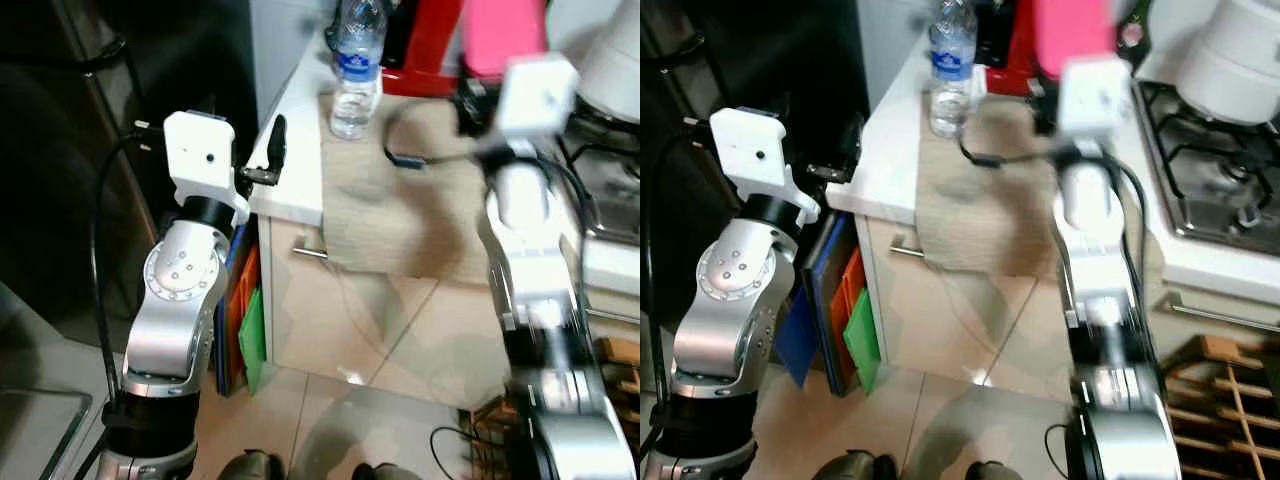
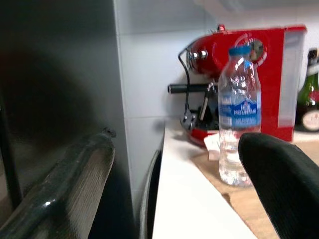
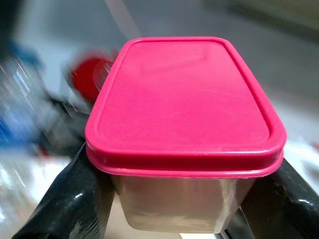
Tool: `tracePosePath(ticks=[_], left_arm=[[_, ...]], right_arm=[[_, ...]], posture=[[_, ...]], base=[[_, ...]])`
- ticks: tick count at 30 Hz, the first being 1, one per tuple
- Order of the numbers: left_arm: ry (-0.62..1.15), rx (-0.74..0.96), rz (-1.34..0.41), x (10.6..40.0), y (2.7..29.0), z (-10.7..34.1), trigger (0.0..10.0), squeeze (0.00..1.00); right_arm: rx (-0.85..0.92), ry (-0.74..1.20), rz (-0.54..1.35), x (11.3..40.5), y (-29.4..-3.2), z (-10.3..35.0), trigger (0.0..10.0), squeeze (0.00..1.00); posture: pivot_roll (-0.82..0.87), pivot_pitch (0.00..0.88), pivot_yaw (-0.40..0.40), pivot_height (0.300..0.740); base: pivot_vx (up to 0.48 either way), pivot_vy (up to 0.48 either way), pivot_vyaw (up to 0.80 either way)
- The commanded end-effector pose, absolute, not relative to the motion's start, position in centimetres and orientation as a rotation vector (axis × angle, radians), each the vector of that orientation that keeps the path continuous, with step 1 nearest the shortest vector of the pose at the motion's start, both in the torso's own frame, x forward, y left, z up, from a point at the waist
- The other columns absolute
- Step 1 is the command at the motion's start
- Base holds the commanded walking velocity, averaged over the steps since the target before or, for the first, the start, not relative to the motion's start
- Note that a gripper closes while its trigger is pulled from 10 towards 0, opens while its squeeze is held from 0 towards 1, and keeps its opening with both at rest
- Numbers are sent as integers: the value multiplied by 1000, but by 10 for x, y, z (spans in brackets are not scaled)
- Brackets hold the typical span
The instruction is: Restocking fridge
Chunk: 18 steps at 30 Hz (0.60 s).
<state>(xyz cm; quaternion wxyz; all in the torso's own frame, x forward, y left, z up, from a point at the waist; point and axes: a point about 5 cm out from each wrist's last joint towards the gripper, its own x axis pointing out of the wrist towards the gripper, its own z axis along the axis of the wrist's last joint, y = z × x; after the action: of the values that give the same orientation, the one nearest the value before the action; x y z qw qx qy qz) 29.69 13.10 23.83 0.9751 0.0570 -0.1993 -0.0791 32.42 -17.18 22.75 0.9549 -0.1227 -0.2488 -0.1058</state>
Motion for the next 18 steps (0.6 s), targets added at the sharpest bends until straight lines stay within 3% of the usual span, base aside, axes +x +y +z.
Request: tracePosePath(ticks=[1,11,18], left_arm=[[-403,118,-196,299,124,237,10000,0],[-439,178,-107,310,122,238,10000,0],[-435,166,-90,316,122,237,10000,0]], right_arm=[[-250,-572,-239,316,-170,236,0,0],[-41,-483,-84,319,-155,213,0,0],[-80,-484,-57,322,-152,211,0,0]], posture=[[-11,25,-17,740],[-53,4,8,740],[-52,0,8,740]], base=[[0,0,0],[0,0,0],[-114,0,0]])
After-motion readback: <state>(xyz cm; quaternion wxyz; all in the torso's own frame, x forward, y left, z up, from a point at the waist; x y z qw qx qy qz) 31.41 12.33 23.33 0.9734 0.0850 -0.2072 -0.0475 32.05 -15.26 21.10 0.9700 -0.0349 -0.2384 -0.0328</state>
